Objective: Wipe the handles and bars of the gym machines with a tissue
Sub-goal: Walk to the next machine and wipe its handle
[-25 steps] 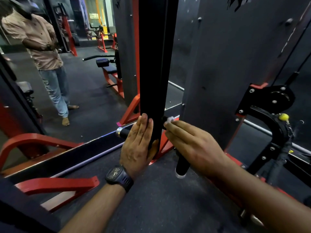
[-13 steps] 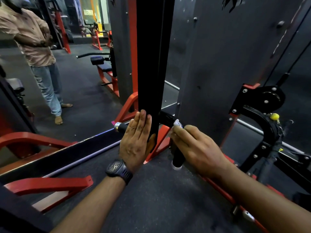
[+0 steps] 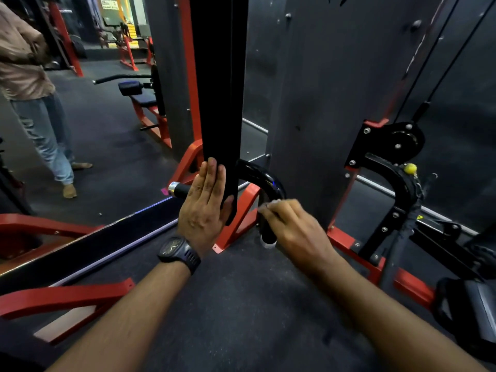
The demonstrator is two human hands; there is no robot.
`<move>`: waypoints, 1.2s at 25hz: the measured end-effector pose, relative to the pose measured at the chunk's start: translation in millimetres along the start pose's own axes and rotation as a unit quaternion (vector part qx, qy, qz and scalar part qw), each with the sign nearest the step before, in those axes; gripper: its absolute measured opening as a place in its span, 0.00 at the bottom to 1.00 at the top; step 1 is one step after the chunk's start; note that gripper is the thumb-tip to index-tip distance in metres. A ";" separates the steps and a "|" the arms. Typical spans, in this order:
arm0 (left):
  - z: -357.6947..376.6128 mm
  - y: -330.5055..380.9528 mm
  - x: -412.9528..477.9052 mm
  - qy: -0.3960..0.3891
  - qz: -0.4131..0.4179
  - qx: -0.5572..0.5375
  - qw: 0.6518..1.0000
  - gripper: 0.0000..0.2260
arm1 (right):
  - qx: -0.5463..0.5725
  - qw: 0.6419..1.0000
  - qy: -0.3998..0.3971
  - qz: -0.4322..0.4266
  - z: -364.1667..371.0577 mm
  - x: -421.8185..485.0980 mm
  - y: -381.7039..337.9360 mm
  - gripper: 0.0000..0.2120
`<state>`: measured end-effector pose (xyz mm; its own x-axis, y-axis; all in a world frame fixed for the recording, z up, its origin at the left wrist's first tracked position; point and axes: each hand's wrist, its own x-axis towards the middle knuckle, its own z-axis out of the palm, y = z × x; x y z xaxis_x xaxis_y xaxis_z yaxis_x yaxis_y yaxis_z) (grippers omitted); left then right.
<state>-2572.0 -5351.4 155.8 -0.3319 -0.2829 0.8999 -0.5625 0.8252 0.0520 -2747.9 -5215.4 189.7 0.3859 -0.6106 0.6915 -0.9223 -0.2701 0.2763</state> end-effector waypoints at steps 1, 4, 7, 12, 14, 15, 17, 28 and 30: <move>1.3 0.2 0.7 0.001 -0.002 -0.002 1.000 0.30 | 0.007 1.000 0.001 0.022 3.5 -3.7 -0.1 0.11; 1.0 -2.2 -0.4 -0.008 0.002 -0.005 1.000 0.32 | 0.018 0.999 -0.021 0.041 11.4 -15.9 -5.4 0.11; 0.0 -0.2 2.0 -0.010 -0.002 -0.008 1.000 0.31 | 0.036 0.998 -0.008 0.059 15.6 -18.5 -3.1 0.10; 0.2 -1.5 3.5 -0.016 0.011 -0.023 1.000 0.31 | 0.050 0.996 -0.013 0.075 24.5 -31.9 -9.2 0.11; 0.9 -3.3 3.0 -0.023 0.015 -0.031 0.999 0.32 | 0.045 0.996 -0.023 0.070 29.2 -31.9 -9.5 0.10; 1.9 -3.9 2.7 -0.025 0.009 -0.031 0.999 0.32 | 0.034 0.997 -0.035 0.055 32.3 -31.1 -11.3 0.09; 4.9 -2.3 4.3 -0.032 -0.011 -0.034 0.999 0.31 | -0.001 0.998 -0.054 0.026 37.9 -33.8 -10.7 0.09; 7.9 -2.0 11.0 -0.039 -0.013 -0.030 0.999 0.32 | -0.001 0.995 -0.091 0.049 47.4 -56.1 -11.5 0.10; 4.9 -3.2 11.9 -0.038 0.001 -0.026 0.999 0.31 | 0.135 0.952 -0.021 0.275 39.0 -46.6 -31.5 0.10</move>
<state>-2577.8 -5359.8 164.2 -0.3904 -0.3163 0.8646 -0.5231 0.8490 0.0744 -2736.1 -5207.4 122.7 -0.1482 -0.7424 0.6534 -0.9487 -0.0799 -0.3059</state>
